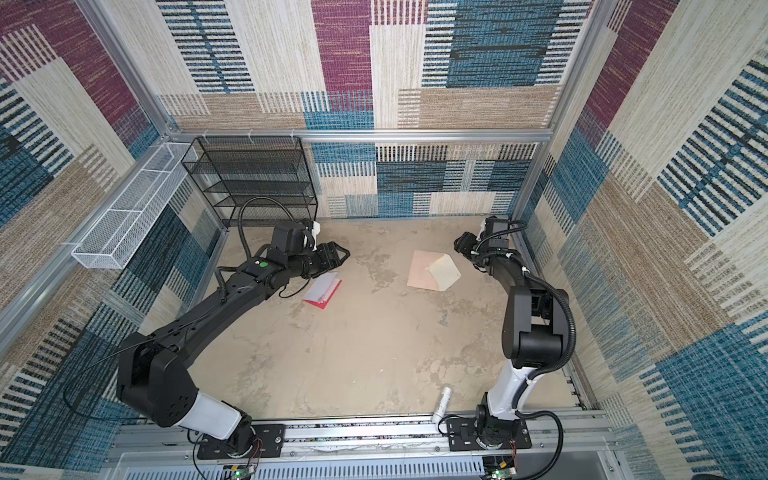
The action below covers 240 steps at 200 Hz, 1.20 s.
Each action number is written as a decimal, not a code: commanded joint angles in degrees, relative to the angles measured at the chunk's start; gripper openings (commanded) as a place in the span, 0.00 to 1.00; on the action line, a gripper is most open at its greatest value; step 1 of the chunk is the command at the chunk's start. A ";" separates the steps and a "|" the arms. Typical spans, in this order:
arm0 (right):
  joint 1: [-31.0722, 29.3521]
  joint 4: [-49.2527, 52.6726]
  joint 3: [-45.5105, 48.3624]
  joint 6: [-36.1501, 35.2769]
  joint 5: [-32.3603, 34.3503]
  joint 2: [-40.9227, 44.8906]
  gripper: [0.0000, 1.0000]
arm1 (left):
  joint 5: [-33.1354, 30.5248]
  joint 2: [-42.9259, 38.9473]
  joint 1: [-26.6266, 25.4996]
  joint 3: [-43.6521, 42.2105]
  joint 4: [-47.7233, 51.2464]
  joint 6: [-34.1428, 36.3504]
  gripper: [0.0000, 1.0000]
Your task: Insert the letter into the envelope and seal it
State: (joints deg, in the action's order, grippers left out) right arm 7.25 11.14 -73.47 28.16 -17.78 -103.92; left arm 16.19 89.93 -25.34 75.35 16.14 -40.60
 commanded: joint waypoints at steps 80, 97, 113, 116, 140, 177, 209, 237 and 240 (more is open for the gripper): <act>3.41 3.01 -7.38 -4.25 -7.31 -10.58 0.64 | 21.49 32.58 -3.34 34.06 3.83 3.88 0.58; 3.48 3.35 -9.70 -6.27 -8.93 -12.89 0.63 | 21.83 36.29 -3.96 38.02 4.42 3.69 0.58; 3.48 4.01 -12.74 -8.27 -10.45 -15.38 0.63 | 21.72 38.94 -4.27 40.62 5.44 3.70 0.58; 3.48 4.14 -13.28 -8.65 -10.80 -15.87 0.63 | 21.74 39.33 -4.43 41.00 5.68 3.63 0.58; 3.47 4.37 -16.91 -11.37 -13.96 -18.99 0.63 | 21.72 41.24 -4.87 41.57 6.19 3.16 0.58; 3.48 6.54 -22.68 -15.41 -16.83 -23.66 0.64 | 21.19 40.83 -5.37 39.33 6.18 3.26 0.58; 3.46 7.17 -25.39 -17.10 -19.39 -26.63 0.64 | 20.91 39.80 -5.31 38.45 7.37 4.54 0.58; 2.91 7.47 -25.27 -17.91 -20.80 -27.60 0.64 | 20.82 39.45 -5.34 38.46 8.40 5.00 0.58; 2.82 7.70 -25.31 -18.14 -20.85 -27.72 0.64 | 20.81 39.44 -5.38 38.41 8.43 5.03 0.58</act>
State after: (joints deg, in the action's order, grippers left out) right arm 10.57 17.93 -98.28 12.01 -36.29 -131.00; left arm 36.58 130.15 -30.65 113.82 23.35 -37.30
